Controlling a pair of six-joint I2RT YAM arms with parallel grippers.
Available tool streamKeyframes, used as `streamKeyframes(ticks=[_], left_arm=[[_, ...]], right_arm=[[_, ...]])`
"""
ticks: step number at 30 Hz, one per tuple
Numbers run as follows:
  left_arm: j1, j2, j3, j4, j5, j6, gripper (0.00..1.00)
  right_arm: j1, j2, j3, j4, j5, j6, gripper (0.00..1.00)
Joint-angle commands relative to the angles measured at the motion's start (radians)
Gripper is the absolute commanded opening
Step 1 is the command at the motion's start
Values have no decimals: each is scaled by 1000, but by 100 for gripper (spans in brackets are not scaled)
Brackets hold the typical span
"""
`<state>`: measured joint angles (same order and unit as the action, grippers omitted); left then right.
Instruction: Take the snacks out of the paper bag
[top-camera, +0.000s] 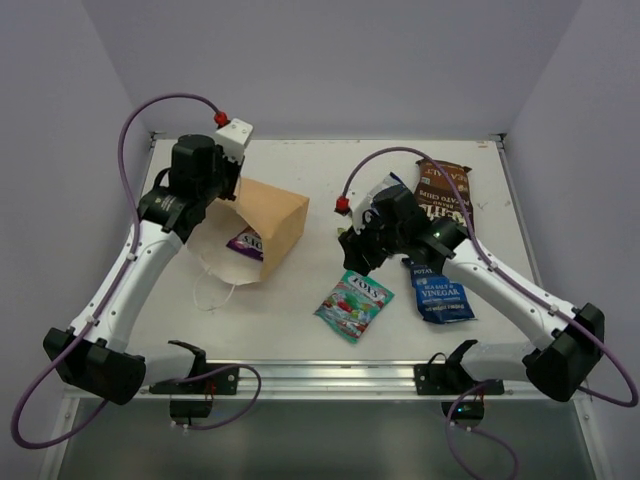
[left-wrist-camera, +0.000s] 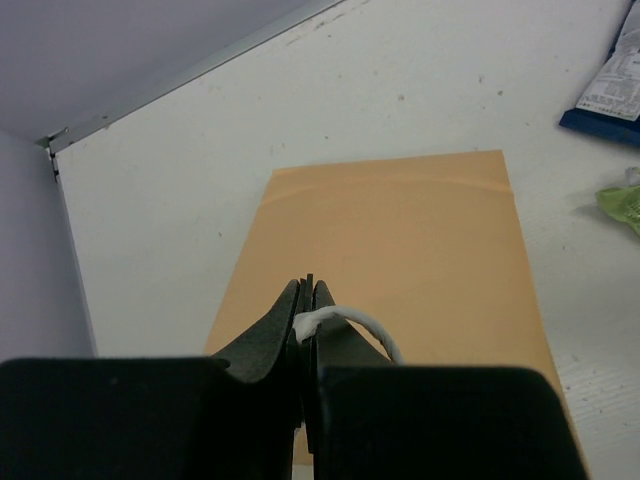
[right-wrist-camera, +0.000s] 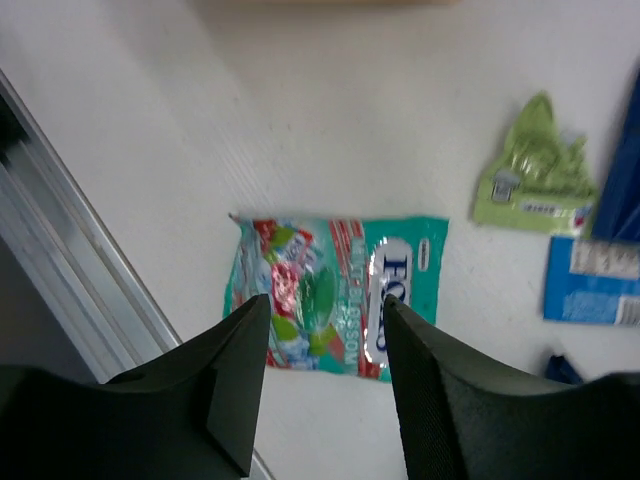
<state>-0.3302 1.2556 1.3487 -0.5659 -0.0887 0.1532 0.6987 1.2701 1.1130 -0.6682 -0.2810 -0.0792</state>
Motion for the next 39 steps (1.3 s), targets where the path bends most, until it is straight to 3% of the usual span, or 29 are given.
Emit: streamKeyframes(ticks=[1,9,14,28,39], left_arm=[[-12,-25,-2,31,95,-7,0],[-46,18,44,-14,208,-93,0],[-49,48,90,-55,230,-135,0],[-101,80,121,-63,296,-225,0],[-112,85,138,-84,291,-199,0]], right_arm=[[97,-52,157,73,81,-54,53],[358,46,312,229,150,-191,53],[426,182,331,332,149,-223,52],[426,437,269,495,229,-309,52],[374,546,183,607,321,-311,55]])
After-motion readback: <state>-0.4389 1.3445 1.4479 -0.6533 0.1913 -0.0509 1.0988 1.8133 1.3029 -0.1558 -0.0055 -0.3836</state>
